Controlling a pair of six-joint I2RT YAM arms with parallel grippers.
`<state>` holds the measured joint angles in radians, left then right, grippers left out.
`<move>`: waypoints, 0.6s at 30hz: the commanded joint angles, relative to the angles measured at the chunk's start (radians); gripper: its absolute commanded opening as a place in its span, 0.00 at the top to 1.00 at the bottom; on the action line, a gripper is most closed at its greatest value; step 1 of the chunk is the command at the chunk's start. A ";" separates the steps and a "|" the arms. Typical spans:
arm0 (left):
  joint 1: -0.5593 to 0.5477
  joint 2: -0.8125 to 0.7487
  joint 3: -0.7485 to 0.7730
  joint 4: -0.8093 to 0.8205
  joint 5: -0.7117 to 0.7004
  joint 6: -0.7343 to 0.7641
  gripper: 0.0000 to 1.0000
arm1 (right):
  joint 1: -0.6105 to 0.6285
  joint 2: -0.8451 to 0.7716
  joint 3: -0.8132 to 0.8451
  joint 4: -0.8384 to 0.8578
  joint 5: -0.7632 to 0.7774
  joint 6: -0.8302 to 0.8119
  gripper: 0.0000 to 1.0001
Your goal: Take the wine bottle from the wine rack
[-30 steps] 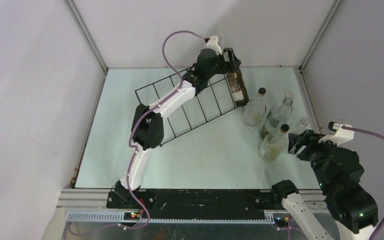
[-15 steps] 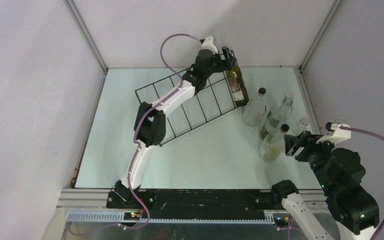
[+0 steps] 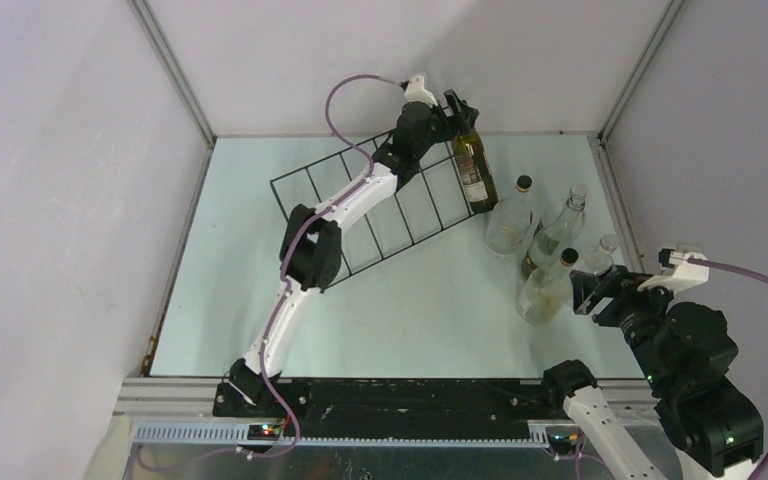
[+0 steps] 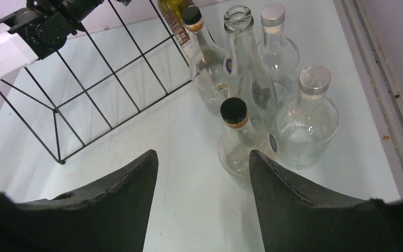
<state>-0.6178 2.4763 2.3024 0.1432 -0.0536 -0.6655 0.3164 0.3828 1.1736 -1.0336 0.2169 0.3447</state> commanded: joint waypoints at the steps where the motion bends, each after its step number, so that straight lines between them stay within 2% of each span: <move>1: 0.009 0.032 0.064 0.035 -0.049 -0.061 0.09 | -0.003 -0.012 0.026 0.004 0.008 0.016 0.33; 18: 0.019 0.105 0.107 0.057 -0.122 -0.164 0.17 | -0.003 -0.037 0.027 -0.008 0.007 0.032 0.32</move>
<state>-0.6128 2.5633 2.3657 0.1646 -0.1318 -0.7994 0.3164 0.3557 1.1736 -1.0370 0.2165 0.3702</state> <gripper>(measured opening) 0.844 0.674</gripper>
